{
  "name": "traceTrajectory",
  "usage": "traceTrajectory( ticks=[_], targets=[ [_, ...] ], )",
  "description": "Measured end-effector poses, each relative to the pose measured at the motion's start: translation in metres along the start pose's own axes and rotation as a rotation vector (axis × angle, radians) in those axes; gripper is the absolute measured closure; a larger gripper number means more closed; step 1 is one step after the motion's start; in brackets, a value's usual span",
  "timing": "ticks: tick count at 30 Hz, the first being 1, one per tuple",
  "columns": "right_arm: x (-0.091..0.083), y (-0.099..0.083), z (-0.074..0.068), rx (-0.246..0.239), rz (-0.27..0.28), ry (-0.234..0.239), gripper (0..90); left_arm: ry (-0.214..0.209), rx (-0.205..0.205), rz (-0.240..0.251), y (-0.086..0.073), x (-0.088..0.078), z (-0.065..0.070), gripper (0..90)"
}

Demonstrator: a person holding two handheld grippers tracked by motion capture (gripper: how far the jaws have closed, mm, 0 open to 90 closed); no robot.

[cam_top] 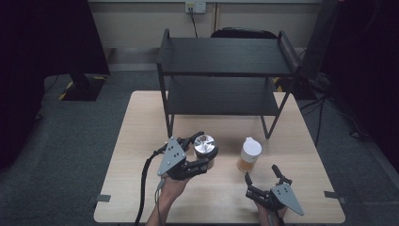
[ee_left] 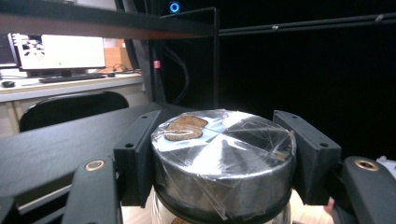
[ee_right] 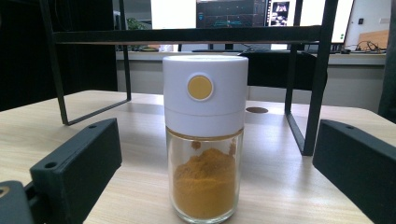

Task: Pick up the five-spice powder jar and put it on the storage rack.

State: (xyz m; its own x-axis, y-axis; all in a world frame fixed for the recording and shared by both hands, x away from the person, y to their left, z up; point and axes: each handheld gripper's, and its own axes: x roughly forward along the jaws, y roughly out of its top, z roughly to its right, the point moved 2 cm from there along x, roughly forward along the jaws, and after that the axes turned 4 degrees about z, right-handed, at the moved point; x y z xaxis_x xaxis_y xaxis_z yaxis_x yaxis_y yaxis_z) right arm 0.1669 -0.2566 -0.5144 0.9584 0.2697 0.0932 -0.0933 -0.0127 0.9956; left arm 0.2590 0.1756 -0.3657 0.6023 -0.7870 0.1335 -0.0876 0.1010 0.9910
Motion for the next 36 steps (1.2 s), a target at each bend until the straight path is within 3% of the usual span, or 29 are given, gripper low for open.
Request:
traceTrajectory(
  ticks=[4,8,12,18,22,24,30,36],
  targets=[
    [0.000,0.000,0.000,0.001,0.001,-0.001,0.1,-0.028,-0.009,0.019,0.015,0.008,-0.012,35.3],
    [0.000,0.000,0.000,0.001,0.000,-0.002,0.1,-0.044,0.035,0.007,0.036,0.018,-0.022,35.3],
    [0.000,0.000,0.000,0.001,-0.001,-0.004,0.1,-0.066,0.048,0.007,0.058,0.027,-0.039,35.3],
    [0.000,0.000,-0.001,0.002,-0.001,-0.006,0.1,-0.061,0.023,0.046,0.084,0.038,-0.066,35.3],
    [0.000,0.000,-0.001,0.001,-0.001,-0.006,0.2,-0.027,-0.013,0.062,0.104,0.049,-0.078,35.3],
    [0.000,0.000,-0.001,0.001,-0.001,-0.008,0.3,0.011,-0.026,0.067,0.116,0.056,-0.079,35.3],
    [0.000,0.000,-0.001,0.001,-0.001,-0.011,0.3,0.132,0.027,0.055,0.146,0.085,-0.075,35.3],
    [0.000,0.000,-0.001,0.001,-0.001,-0.012,0.3,0.253,0.075,0.052,0.157,0.119,-0.072,35.3]
  ],
)
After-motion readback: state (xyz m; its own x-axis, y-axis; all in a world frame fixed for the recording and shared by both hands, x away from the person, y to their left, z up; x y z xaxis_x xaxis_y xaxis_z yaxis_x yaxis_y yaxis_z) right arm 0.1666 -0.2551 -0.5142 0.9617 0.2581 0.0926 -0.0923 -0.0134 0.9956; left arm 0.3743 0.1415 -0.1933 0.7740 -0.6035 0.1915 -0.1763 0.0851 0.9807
